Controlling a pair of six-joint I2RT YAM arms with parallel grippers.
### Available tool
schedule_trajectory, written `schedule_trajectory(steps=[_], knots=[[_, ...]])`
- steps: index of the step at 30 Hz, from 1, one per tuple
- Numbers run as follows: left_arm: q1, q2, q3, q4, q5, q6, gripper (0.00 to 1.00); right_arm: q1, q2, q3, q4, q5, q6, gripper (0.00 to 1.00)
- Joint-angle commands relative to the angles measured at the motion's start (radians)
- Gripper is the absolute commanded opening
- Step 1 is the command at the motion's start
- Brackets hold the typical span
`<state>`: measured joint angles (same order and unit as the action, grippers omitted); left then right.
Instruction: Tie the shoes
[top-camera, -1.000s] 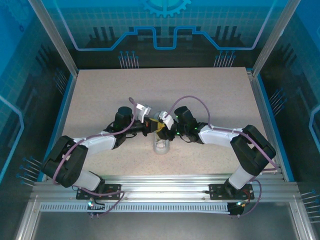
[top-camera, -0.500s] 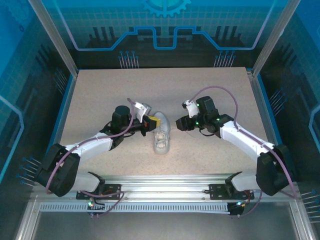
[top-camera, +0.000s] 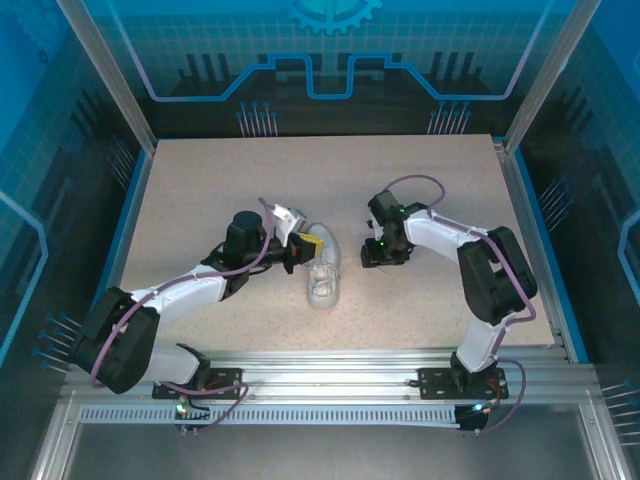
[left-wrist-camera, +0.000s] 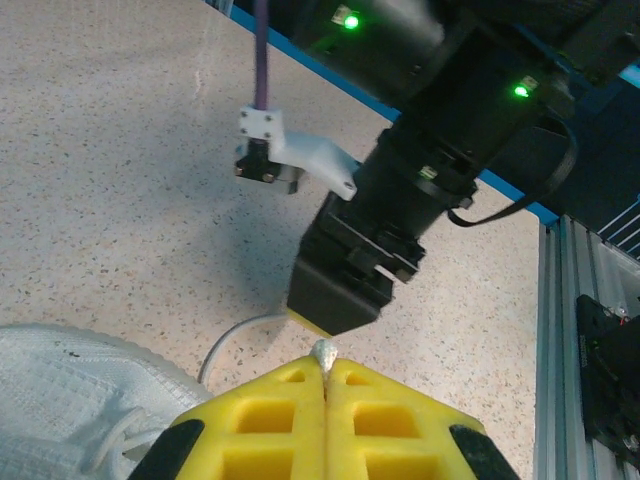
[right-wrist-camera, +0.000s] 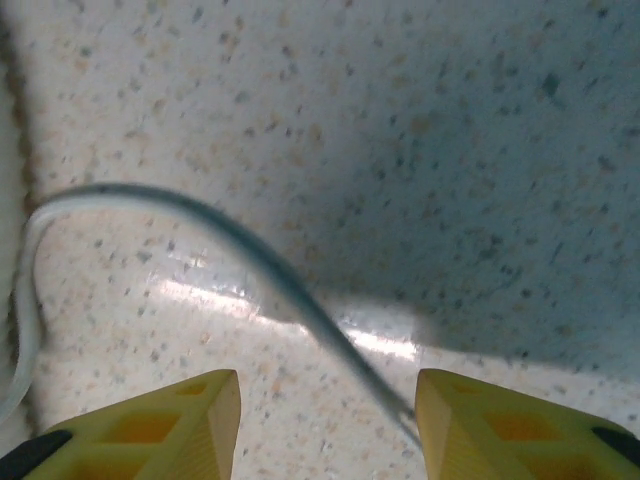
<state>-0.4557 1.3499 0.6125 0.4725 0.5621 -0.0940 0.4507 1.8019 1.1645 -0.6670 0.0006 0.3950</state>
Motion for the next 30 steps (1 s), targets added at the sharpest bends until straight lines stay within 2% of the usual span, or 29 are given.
schedule_trajectory(steps=[1, 6, 12, 14, 16, 18, 23, 26, 30], knots=[[-0.008, -0.021, -0.012, 0.005, 0.013, 0.033, 0.00, 0.029, 0.070, 0.072, -0.104, 0.122, -0.030, 0.51], [-0.009, -0.025, -0.014, -0.005, 0.013, 0.046, 0.00, 0.083, 0.151, 0.142, -0.152, 0.215, -0.094, 0.53], [-0.009, -0.020, -0.014, -0.014, 0.016, 0.054, 0.00, 0.131, 0.201, 0.181, -0.157, 0.185, -0.131, 0.50], [-0.009, -0.018, -0.014, -0.015, 0.016, 0.056, 0.00, 0.130, 0.234, 0.192, -0.174, 0.169, -0.129, 0.41], [-0.009, -0.020, -0.011, -0.021, 0.020, 0.061, 0.00, 0.120, 0.255, 0.201, -0.194, 0.153, -0.121, 0.19], [-0.009, -0.021, -0.010, -0.024, 0.024, 0.064, 0.00, 0.102, 0.242, 0.194, -0.196, 0.139, -0.110, 0.02], [-0.009, -0.026, -0.011, -0.033, 0.032, 0.075, 0.00, 0.033, 0.133, 0.213, -0.189, 0.118, -0.101, 0.00], [-0.009, -0.028, -0.013, -0.035, 0.031, 0.085, 0.00, 0.006, 0.091, 0.292, -0.202, 0.121, -0.118, 0.00], [-0.009, -0.025, -0.013, -0.039, 0.035, 0.094, 0.00, -0.001, 0.109, 0.466, -0.248, 0.121, -0.148, 0.00]])
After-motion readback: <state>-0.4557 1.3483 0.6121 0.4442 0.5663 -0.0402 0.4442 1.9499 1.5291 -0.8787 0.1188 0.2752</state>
